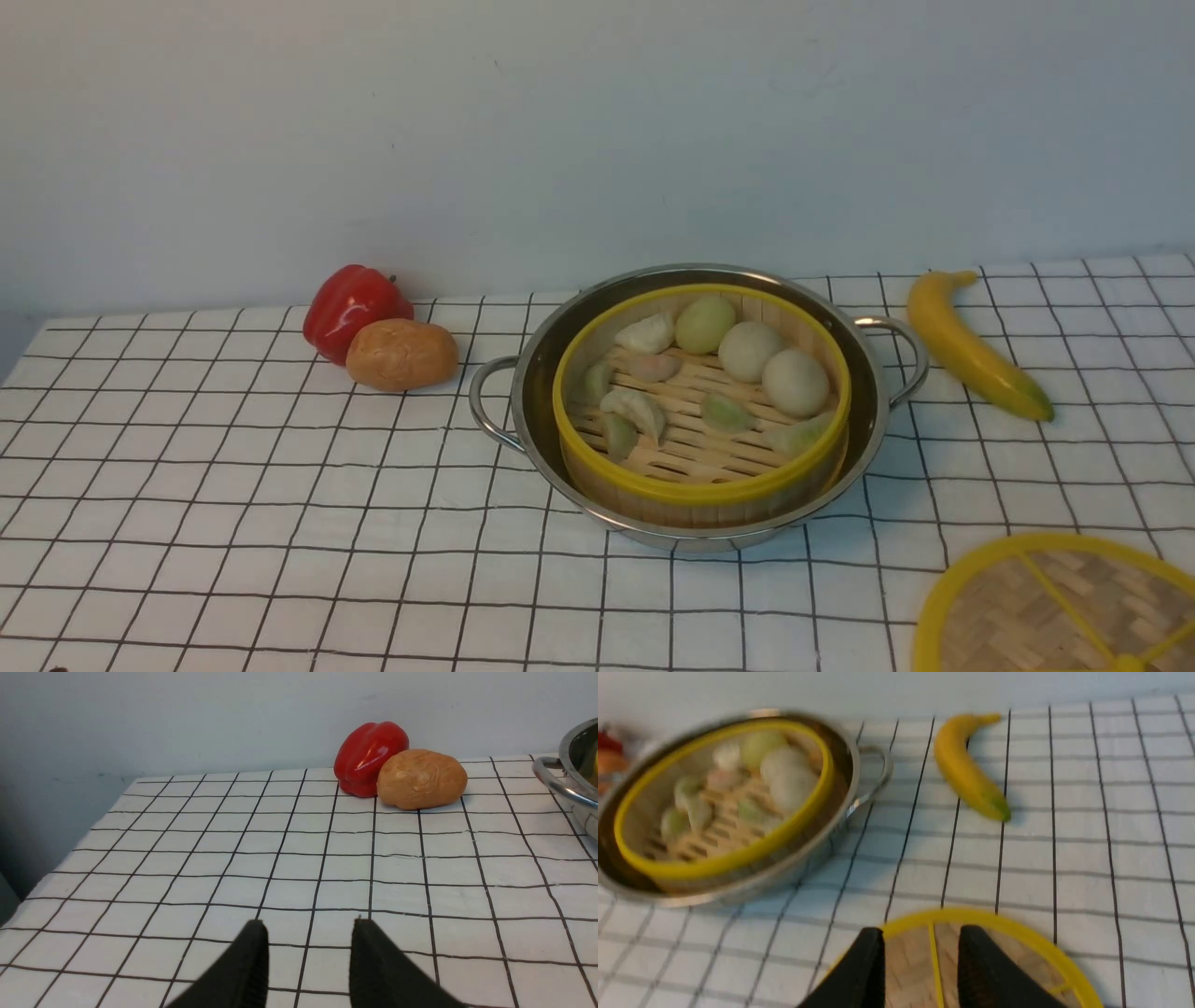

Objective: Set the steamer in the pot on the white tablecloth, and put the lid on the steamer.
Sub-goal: 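Move the gripper down to the bamboo steamer lid and grasp its center knob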

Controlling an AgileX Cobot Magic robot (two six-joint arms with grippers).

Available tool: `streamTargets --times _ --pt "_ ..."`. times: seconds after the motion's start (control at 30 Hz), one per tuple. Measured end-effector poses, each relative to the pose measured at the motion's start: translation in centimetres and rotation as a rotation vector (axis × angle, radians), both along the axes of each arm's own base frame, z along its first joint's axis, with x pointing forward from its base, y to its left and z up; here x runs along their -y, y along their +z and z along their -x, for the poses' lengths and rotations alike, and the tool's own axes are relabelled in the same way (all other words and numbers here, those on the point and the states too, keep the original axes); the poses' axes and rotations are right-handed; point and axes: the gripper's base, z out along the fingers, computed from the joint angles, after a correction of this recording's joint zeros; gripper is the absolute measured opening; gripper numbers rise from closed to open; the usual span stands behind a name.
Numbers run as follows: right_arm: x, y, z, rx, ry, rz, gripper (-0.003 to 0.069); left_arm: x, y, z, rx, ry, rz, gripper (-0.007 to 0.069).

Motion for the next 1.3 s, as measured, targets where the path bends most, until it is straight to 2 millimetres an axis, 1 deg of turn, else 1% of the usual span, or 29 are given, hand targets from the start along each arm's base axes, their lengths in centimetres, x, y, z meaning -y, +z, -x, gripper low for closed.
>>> streamTargets --times 0.03,0.07,0.1,0.13,0.2,0.27,0.3,0.37,0.43,0.53,0.57,0.6,0.67,0.8,1.07,1.3 --pt "-0.1 -0.2 0.0 -0.039 0.034 0.03 0.0242 0.0 0.0 0.0 0.0 0.0 0.0 0.0243" --pt "-0.2 -0.8 -0.1 -0.117 0.097 0.075 0.0242 0.0 0.0 0.0 0.0 0.0 0.0 0.0243" --pt "-0.2 -0.9 -0.1 -0.135 0.107 0.078 0.0242 0.0 0.0 0.0 0.0 0.0 0.0 0.0243" --pt "-0.3 -1.4 -0.4 -0.21 0.151 0.097 0.0242 0.0 0.0 0.0 0.0 0.0 0.0 0.0243" --pt "-0.4 -2.1 -1.3 -0.313 0.186 0.097 0.0242 0.0 0.0 0.0 0.0 0.0 0.0 0.0243" --pt "-0.4 -2.4 -1.7 -0.351 0.196 0.096 0.0242 0.0 0.0 0.0 0.0 0.0 0.0 0.0243" --pt "-0.3 -2.6 -2.1 -0.376 0.202 0.096 0.0242 0.0 0.0 0.0 0.0 0.0 0.0 0.0243" --pt "-0.3 -3.3 -3.8 -0.458 0.215 0.091 0.0242 0.0 0.0 0.0 0.0 0.0 0.0 0.0243" --pt "-0.3 -3.5 -4.3 -0.48 0.229 0.106 0.0242 0.0 0.0 0.0 0.0 0.0 0.0 0.0243" --pt "-1.0 -4.1 -6.0 -0.542 0.298 0.173 0.0242 0.0 0.0 0.0 0.0 0.0 0.0 0.0243" --pt "-1.1 -4.2 -6.1 -0.546 0.302 0.178 0.0242 0.0 0.0 0.0 0.0 0.0 0.0 0.0243" --pt "-1.5 -4.7 -6.9 -0.579 0.323 0.218 0.0242 0.0 0.0 0.0 0.0 0.0 0.0 0.0243" --pt "-1.9 -5.2 -7.6 -0.609 0.324 0.263 0.0242 0.0 0.0 0.0 0.0 0.0 0.0 0.0243" --pt "-2.4 -7.1 -9.0 -0.702 0.298 0.336 0.0242 0.0 0.0 0.0 0.0 0.0 0.0 0.0243" --pt "-3.1 -10.0 -11.4 -0.773 0.305 0.363 0.0242 0.0 0.0 0.0 0.0 0.0 0.0 0.0243" --pt "-3.3 -10.7 -12.9 -0.766 0.311 0.39 0.0242 0.0 0.0 0.0 0.0 0.0 0.0 0.0243"
